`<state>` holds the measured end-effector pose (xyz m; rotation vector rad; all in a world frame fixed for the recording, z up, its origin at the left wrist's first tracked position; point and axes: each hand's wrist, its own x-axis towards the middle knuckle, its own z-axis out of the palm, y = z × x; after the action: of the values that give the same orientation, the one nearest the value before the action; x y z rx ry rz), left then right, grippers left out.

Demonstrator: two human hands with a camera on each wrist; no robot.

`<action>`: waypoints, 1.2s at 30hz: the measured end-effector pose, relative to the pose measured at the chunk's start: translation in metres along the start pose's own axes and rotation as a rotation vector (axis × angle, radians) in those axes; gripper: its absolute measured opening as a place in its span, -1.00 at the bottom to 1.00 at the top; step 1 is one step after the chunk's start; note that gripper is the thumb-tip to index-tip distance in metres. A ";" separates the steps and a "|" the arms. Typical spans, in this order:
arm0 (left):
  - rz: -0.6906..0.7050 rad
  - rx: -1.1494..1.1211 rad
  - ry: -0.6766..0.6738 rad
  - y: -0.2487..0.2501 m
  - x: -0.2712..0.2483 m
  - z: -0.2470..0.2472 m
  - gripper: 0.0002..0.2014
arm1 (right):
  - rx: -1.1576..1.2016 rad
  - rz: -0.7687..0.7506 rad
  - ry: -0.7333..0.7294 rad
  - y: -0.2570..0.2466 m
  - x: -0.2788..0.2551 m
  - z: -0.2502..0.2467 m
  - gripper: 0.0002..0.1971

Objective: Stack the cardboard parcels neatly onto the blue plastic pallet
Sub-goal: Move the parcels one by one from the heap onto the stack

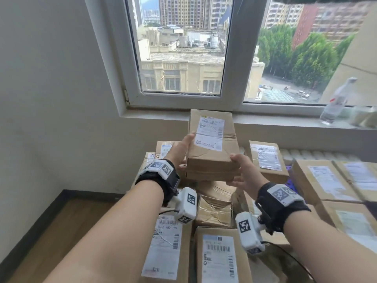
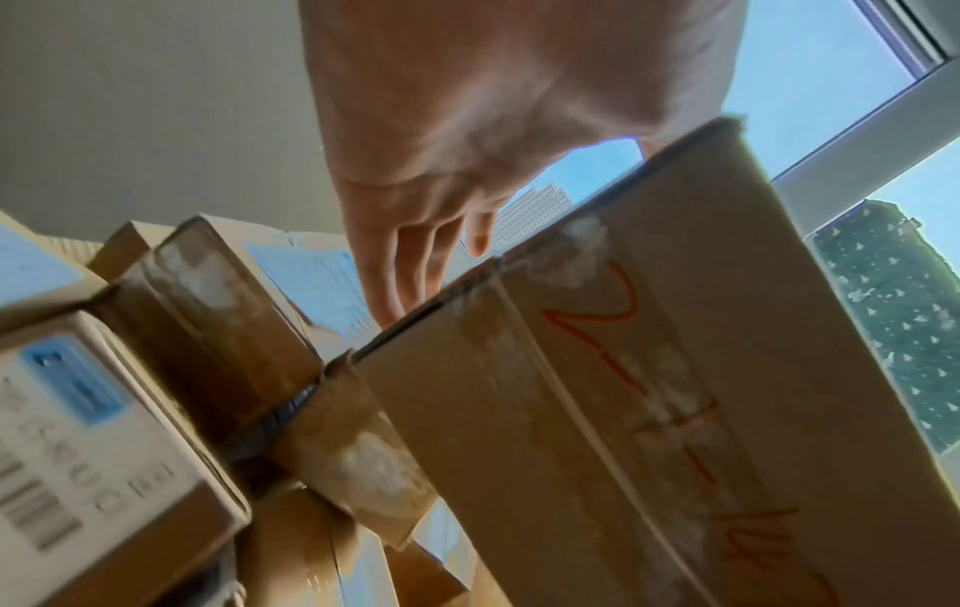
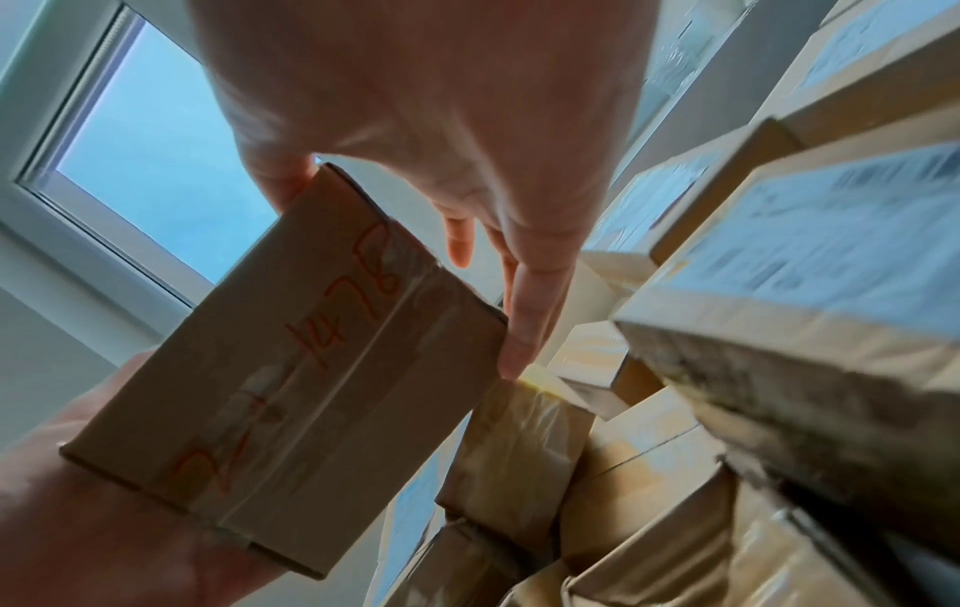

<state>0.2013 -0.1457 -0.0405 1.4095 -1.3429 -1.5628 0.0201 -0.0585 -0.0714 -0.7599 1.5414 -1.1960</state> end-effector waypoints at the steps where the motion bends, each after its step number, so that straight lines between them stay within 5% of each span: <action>1: -0.010 -0.031 -0.026 0.001 -0.004 0.010 -0.48 | 0.002 -0.004 -0.007 -0.001 -0.005 -0.010 -0.53; 4: 0.013 -0.009 -0.076 0.004 -0.013 0.041 -0.33 | 0.007 -0.020 -0.022 -0.002 -0.018 -0.042 -0.51; 8: 0.026 -0.052 -0.130 0.002 -0.023 0.088 -0.71 | -0.007 -0.033 -0.032 0.000 -0.036 -0.094 -0.63; 11: 0.010 -0.076 -0.165 -0.001 -0.032 0.131 -0.60 | -0.029 -0.049 -0.042 0.003 -0.053 -0.138 -0.63; 18: 0.088 -0.070 -0.125 0.004 -0.085 0.242 -0.79 | -0.063 -0.070 -0.011 0.011 -0.090 -0.246 -0.53; 22: 0.050 -0.092 -0.157 0.000 -0.104 0.307 -0.69 | -0.103 -0.075 0.017 0.017 -0.107 -0.310 -0.32; 26: 0.000 -0.095 -0.226 -0.002 -0.119 0.366 -0.27 | -0.103 -0.064 0.046 0.025 -0.119 -0.369 -0.48; 32: -0.009 -0.066 -0.331 -0.002 -0.145 0.450 -0.69 | -0.027 -0.034 0.145 0.040 -0.124 -0.455 -0.19; 36: -0.043 0.038 -0.468 -0.004 -0.147 0.485 -0.54 | -0.003 0.014 0.236 0.051 -0.123 -0.491 -0.28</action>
<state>-0.2307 0.1203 -0.0438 1.1372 -1.6201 -1.9882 -0.4036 0.2227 -0.0744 -0.6257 1.7378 -1.3098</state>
